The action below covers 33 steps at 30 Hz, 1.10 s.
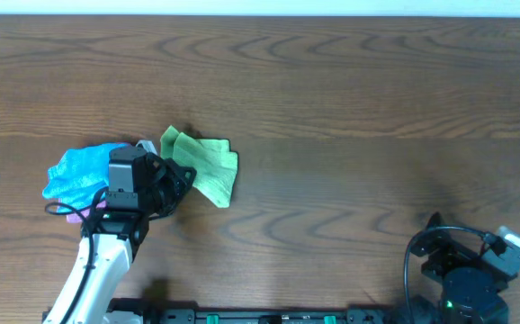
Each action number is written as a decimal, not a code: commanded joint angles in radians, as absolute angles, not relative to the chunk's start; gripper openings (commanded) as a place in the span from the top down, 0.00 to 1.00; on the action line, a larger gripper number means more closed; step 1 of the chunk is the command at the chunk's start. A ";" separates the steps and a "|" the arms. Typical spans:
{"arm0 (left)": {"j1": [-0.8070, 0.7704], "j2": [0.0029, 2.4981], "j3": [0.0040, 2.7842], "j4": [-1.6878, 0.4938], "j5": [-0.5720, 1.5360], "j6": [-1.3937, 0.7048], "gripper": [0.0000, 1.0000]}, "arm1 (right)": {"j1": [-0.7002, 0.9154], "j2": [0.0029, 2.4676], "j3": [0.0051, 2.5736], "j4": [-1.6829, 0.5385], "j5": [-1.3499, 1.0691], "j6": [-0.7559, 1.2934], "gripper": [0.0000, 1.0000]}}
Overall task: Fold the cloth
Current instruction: 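Grasp the green square's left edge with the left gripper and lift it, then carry the green cloth left and lower it onto the cloth stack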
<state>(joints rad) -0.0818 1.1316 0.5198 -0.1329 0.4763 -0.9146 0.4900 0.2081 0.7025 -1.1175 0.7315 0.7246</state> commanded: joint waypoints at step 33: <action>-0.019 0.948 0.663 -0.335 0.442 -0.913 0.94 | 0.483 0.206 0.700 -1.119 0.744 0.736 0.01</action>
